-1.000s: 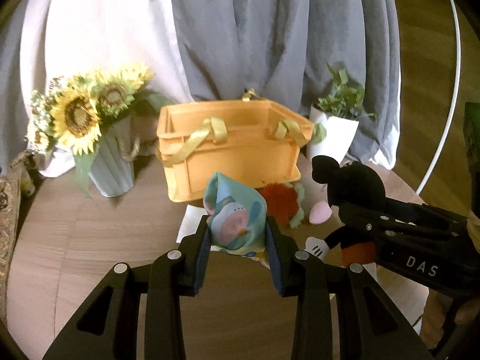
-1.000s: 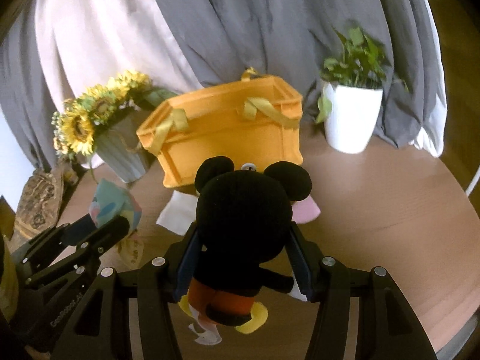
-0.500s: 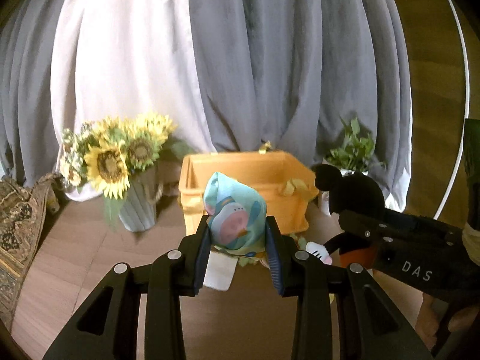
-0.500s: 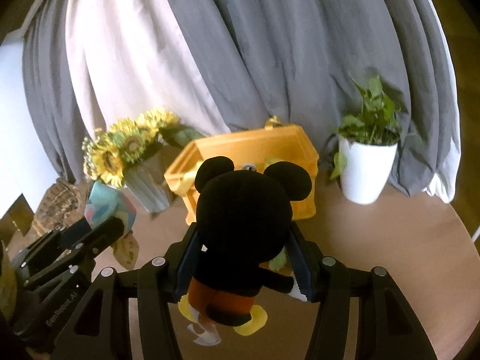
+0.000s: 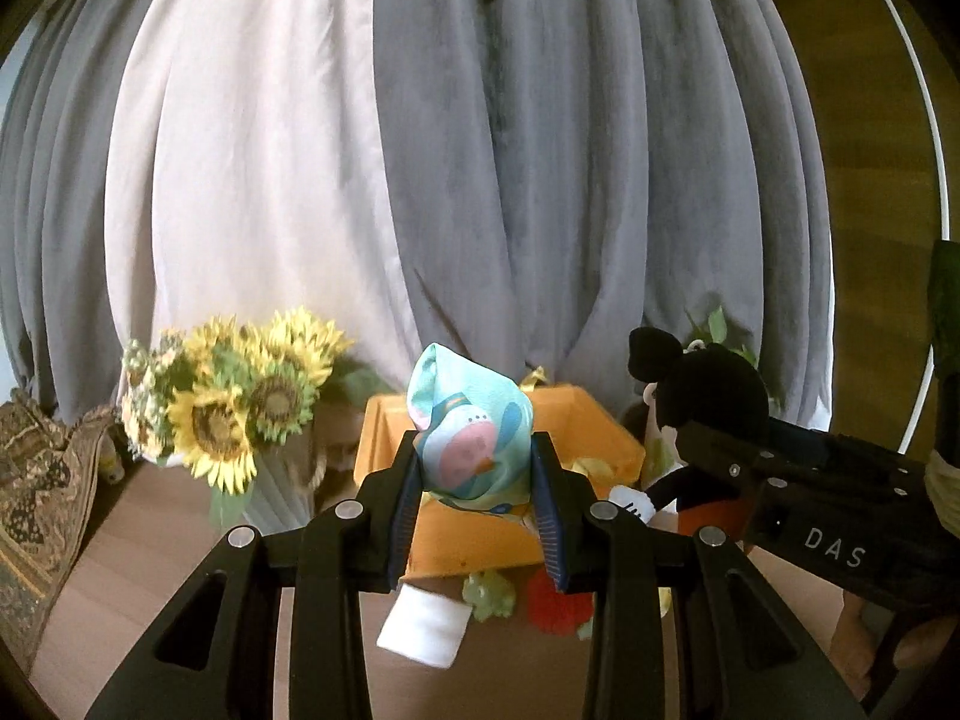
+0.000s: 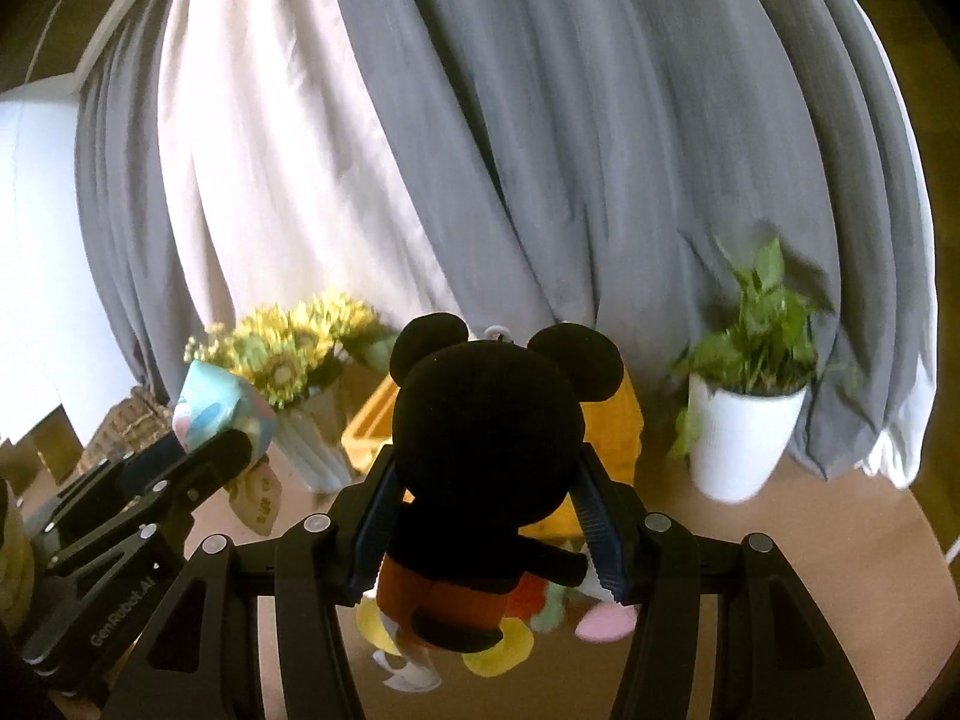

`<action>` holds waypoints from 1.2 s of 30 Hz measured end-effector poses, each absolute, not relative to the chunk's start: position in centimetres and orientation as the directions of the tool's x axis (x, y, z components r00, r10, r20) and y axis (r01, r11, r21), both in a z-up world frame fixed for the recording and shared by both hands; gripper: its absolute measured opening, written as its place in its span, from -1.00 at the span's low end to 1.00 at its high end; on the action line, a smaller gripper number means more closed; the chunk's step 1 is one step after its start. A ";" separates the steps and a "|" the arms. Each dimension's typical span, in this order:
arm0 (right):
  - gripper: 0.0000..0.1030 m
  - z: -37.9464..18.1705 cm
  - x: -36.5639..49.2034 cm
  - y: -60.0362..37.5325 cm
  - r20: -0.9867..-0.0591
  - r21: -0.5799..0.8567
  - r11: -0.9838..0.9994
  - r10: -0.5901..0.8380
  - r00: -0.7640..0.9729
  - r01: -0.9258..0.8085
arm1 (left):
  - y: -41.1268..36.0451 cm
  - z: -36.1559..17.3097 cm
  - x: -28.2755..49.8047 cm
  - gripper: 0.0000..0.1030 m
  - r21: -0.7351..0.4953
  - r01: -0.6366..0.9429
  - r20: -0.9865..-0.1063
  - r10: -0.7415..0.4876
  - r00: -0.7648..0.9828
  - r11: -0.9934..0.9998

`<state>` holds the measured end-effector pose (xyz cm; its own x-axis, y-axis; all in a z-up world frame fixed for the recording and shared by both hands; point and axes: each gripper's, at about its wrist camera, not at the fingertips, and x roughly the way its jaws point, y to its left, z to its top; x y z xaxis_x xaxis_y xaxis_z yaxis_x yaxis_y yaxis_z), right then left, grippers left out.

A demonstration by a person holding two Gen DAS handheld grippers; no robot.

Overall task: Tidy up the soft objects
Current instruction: 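Lift both items over the orange crate and open both tools to release them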

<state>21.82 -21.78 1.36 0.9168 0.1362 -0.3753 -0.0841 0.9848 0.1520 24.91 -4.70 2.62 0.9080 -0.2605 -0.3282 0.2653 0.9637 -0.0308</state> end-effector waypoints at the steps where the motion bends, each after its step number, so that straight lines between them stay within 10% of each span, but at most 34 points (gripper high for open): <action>1: 0.11 1.6 22.1 -21.8 -0.365 0.150 0.985 0.136 0.921 -0.086 | -4.8 2.8 25.2 -0.33 -0.029 0.266 -0.323 -0.261 0.910 0.964; 36: 0.11 1.5 39.1 -23.3 -0.357 0.115 0.992 0.096 0.929 -0.058 | -6.3 0.6 41.9 -0.33 0.005 0.269 -0.341 -0.252 0.906 0.963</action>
